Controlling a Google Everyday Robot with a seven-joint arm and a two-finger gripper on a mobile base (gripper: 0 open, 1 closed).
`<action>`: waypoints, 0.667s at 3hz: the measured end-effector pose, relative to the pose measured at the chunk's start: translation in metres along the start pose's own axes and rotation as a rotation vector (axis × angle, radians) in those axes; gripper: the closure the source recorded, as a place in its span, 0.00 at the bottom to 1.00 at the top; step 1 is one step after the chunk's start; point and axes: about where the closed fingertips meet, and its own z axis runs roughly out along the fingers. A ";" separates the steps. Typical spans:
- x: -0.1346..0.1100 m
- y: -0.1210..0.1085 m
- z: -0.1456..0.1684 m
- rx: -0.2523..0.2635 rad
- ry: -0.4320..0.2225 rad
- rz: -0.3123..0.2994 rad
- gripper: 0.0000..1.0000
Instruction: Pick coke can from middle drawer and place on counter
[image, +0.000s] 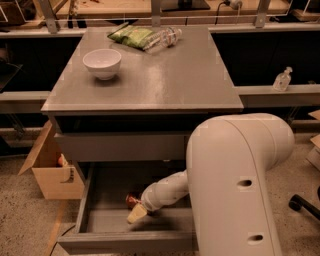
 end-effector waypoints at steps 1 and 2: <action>0.000 0.002 0.012 -0.027 -0.004 -0.015 0.18; 0.001 0.002 0.017 -0.047 -0.014 -0.016 0.41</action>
Offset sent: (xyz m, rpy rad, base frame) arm 0.0059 0.0048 -0.0172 0.0545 0.0240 0.0473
